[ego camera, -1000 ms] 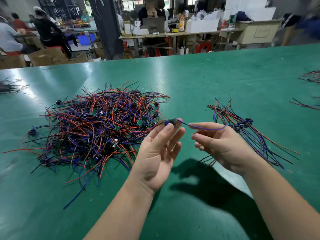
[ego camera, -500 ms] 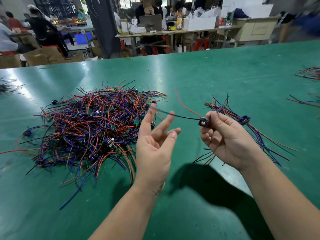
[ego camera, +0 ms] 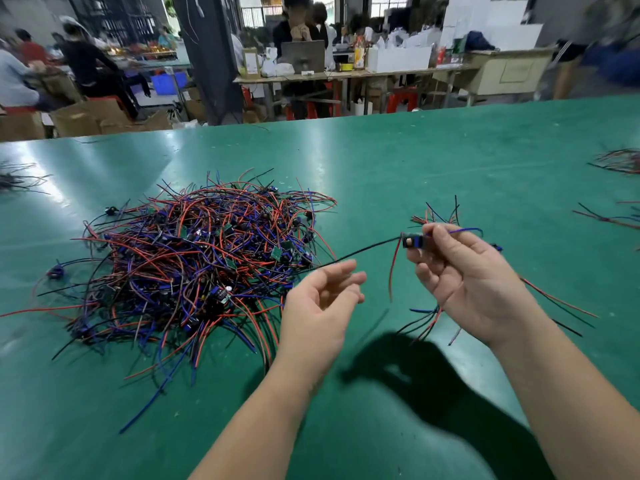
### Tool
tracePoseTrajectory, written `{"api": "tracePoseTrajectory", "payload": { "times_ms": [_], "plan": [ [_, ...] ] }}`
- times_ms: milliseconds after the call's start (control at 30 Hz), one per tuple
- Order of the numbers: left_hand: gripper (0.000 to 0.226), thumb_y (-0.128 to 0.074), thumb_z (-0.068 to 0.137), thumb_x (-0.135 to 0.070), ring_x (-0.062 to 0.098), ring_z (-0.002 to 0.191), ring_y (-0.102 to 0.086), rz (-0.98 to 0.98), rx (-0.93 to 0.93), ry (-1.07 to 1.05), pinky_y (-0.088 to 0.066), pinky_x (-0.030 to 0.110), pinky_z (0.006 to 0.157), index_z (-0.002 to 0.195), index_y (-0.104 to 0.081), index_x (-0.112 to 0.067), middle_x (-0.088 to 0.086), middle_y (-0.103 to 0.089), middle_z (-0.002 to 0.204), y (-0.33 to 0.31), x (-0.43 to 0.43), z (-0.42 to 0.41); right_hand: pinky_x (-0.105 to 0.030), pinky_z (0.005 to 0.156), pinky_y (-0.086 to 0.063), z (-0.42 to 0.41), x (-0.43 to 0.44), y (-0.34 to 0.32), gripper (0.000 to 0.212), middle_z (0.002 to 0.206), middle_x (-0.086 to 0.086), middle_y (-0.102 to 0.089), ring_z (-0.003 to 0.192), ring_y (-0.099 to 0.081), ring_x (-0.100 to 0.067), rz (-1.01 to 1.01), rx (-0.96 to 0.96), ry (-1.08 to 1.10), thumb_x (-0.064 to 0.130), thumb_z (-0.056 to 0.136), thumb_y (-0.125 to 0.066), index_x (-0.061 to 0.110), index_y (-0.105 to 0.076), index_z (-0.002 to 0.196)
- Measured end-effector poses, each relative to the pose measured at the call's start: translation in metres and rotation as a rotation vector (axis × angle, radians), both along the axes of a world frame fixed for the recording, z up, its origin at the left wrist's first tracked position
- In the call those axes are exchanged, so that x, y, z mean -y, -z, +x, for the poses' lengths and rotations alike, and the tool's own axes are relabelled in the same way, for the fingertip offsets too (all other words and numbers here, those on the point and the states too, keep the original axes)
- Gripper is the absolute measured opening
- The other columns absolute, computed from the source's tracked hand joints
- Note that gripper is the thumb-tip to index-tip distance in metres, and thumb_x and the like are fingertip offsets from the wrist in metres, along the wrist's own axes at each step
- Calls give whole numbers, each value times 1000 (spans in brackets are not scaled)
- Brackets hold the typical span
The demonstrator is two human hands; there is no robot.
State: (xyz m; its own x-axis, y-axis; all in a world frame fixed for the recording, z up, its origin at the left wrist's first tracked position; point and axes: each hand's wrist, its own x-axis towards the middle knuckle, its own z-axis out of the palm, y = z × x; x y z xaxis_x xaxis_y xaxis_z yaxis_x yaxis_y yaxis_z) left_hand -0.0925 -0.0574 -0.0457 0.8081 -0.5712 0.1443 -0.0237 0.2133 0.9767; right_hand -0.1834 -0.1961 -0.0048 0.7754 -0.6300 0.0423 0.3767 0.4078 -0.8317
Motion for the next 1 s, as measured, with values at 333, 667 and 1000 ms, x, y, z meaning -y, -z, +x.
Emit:
{"api": "tracePoseTrajectory", "payload": {
  "times_ms": [333,667,1000],
  "plan": [
    [27,-60,82,-11,-10,81,-61,386,470,-128,-43,4,76,101,-68,-29,-21,-69,88,11,-9,12,-24,68,-50,116,72,-71,13,87,-11,-61,73,-63,-20,-288,-260,85,9,98,-46,11,-57,92],
    [36,-56,84,-29,15,123,-40,821,772,-301,-29,31,100,119,-59,-31,-8,-51,133,13,-15,17,-25,76,-51,107,67,-3,30,98,-17,-60,84,-62,-22,-156,-565,226,-3,94,-40,-2,-53,122],
    [37,-51,86,-35,26,124,-35,1318,793,-434,-4,47,106,123,-54,-37,-1,-50,129,16,-30,36,-18,55,-48,18,-17,42,25,73,-14,-63,60,-63,-18,-260,-504,-15,-15,88,-44,1,-62,83]
  ]
}}
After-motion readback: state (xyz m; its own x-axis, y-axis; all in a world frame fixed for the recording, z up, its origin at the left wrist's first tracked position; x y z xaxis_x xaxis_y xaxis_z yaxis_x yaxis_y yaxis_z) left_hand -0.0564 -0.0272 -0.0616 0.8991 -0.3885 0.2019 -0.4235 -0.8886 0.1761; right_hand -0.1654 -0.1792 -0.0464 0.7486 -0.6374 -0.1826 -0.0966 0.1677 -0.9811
